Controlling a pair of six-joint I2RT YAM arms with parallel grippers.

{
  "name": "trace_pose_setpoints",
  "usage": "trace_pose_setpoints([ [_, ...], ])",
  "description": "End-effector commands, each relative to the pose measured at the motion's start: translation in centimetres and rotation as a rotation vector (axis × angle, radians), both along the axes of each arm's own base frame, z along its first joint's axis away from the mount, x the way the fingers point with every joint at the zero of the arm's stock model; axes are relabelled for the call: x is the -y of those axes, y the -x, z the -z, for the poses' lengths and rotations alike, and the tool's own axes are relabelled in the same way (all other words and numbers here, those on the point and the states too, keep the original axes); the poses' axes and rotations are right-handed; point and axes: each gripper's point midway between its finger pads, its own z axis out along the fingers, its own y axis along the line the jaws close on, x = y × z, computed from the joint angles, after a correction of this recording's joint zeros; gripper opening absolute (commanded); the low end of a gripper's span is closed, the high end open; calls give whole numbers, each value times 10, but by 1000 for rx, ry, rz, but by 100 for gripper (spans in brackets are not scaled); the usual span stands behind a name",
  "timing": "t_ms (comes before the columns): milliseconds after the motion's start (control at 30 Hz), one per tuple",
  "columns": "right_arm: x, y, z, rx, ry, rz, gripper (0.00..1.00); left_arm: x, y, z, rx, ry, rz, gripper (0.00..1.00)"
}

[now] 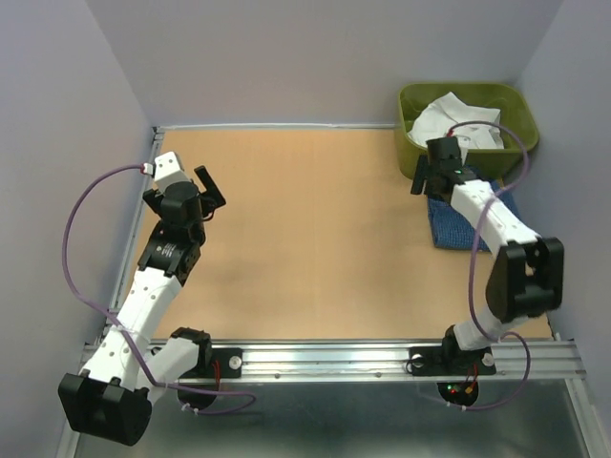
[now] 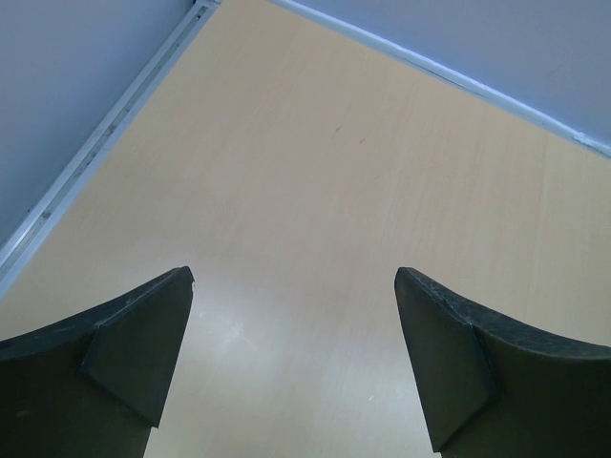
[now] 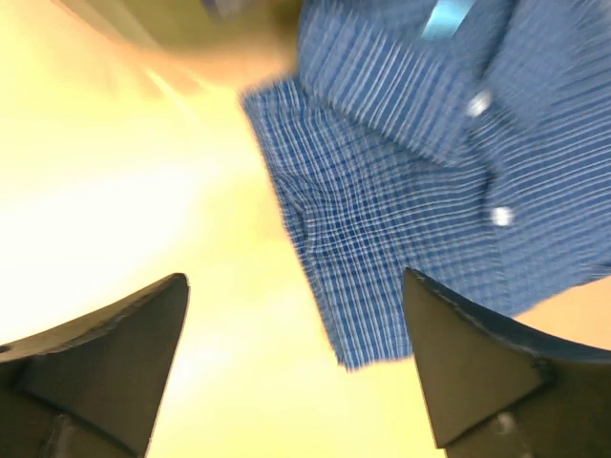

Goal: Fold and stack the long sleeve shirts
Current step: Neatly place the folded shirt to the corner

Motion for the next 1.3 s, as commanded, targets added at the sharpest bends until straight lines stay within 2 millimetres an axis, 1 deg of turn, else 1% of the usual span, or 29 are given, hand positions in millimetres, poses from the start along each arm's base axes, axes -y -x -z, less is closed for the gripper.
trace_pose_setpoints([
  [0,-6,21,-97,238,-81,-26,100,-7,13,-41,100,23,-15,99],
  [67,-5,37,-125,301,-100,-25,100,-8,22,-57,123,36,-16,99],
  [100,-3,50,-156,384,-111,-23,100,-11,34,-75,148,48,-17,99],
  [133,-2,58,-171,423,-118,-23,100,-13,41,-83,162,54,-19,99],
  [167,1,77,-197,498,-127,-27,100,-18,56,-89,163,53,-25,99],
  [200,2,87,-209,540,-134,-29,100,-20,64,-96,176,59,-30,99],
  [233,3,96,-219,576,-138,-31,100,-23,74,-110,207,72,-36,99],
  [267,4,108,-230,617,-143,-37,100,-30,91,-116,223,80,-55,99],
  [300,5,118,-238,648,-145,-45,100,-32,94,-116,216,83,-66,99],
  [333,7,140,-256,721,-147,-59,100,-37,111,-127,266,103,-74,99],
  [367,8,148,-254,730,-145,-66,100,-42,120,-130,290,128,-96,99],
  [400,9,157,-257,752,-143,-73,100,-47,139,-136,334,152,-105,99],
  [433,11,177,-268,814,-142,-89,100,-50,148,-140,362,173,-113,99],
  [467,11,185,-268,828,-142,-99,100,-51,157,-142,386,191,-113,99],
  [500,11,192,-261,832,-136,-113,100,-53,172,-146,437,212,-98,99],
  [533,13,209,-266,882,-138,-112,100,-53,179,-147,463,221,-89,99],
  [567,15,218,-264,904,-141,-108,100,-54,185,-147,485,228,-82,99],
  [600,16,222,-254,904,-143,-107,100,-56,197,-146,520,238,-73,99],
  [667,18,238,-255,951,-147,-110,100,-59,209,-145,553,242,-68,99],
  [700,20,250,-254,988,-144,-109,100,-63,222,-145,591,245,-73,99],
  [767,20,263,-256,1028,-133,-129,100,-67,231,-141,617,237,-81,99],
  [800,22,274,-257,1063,-131,-135,100,-70,239,-141,646,233,-81,99],
  [867,23,281,-256,1086,-130,-132,100,-73,243,-139,657,228,-89,99],
  [900,24,283,-255,1095,-129,-129,100,-75,252,-140,690,234,-91,99],
  [967,25,288,-253,1116,-133,-125,100,-78,252,-136,692,228,-108,99],
  [1033,26,290,-251,1125,-136,-119,100,-80,252,-133,703,231,-117,99],
  [1267,24,287,-245,1122,-138,-127,100,-82,252,-131,727,244,-133,99],
])
